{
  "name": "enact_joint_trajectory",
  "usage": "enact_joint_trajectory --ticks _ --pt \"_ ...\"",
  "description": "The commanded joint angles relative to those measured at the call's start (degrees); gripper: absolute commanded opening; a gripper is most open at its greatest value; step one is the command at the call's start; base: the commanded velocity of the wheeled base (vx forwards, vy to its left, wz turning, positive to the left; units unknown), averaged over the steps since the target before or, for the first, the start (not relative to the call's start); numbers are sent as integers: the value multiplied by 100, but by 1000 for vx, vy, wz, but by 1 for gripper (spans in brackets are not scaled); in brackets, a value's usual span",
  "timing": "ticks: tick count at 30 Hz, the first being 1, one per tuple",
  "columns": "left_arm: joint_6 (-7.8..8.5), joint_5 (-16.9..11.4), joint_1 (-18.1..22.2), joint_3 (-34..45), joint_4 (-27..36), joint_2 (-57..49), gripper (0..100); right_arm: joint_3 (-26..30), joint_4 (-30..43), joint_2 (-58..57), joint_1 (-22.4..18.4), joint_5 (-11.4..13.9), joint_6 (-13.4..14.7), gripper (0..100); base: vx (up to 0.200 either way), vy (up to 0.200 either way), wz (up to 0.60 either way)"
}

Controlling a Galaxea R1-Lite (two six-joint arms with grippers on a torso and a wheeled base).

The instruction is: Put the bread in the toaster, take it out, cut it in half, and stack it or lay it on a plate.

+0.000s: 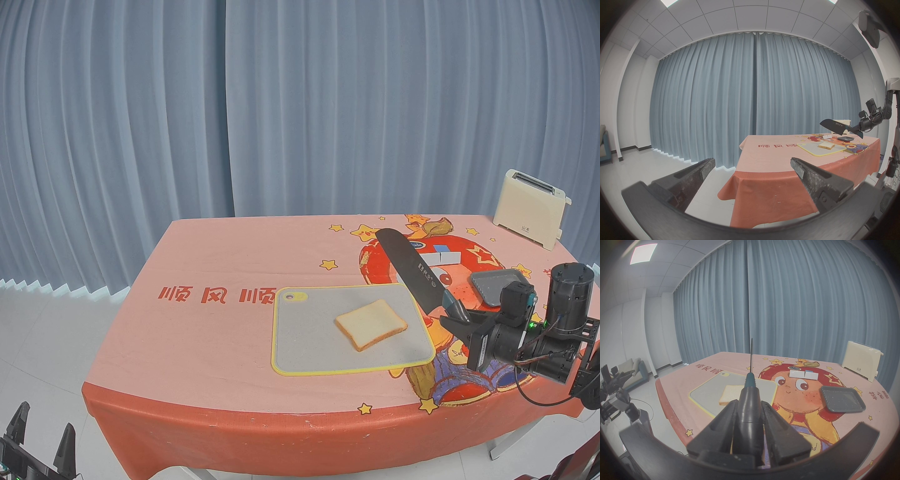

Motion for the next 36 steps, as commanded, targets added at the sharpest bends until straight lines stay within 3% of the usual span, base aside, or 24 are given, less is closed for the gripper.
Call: enact_joint_trajectory --ticks 1,21,25,30,36 --pt "-2 2 4 101 0 -93 100 -19 0 50 19 -7 2 0 0 0 0" --pt "7 2 4 92 0 -93 100 -19 0 15 45 -15 -15 0 0 0 0" --pt "7 -7 4 101 -18 -93 100 -186 9 41 37 -15 -24 0 0 0 0" --pt "7 2 4 101 -62 -93 100 -793 132 323 28 -24 -51 0 0 0 0" --pt "42 2 4 101 -62 -93 100 -696 193 226 19 -24 -86 0 0 0 0"
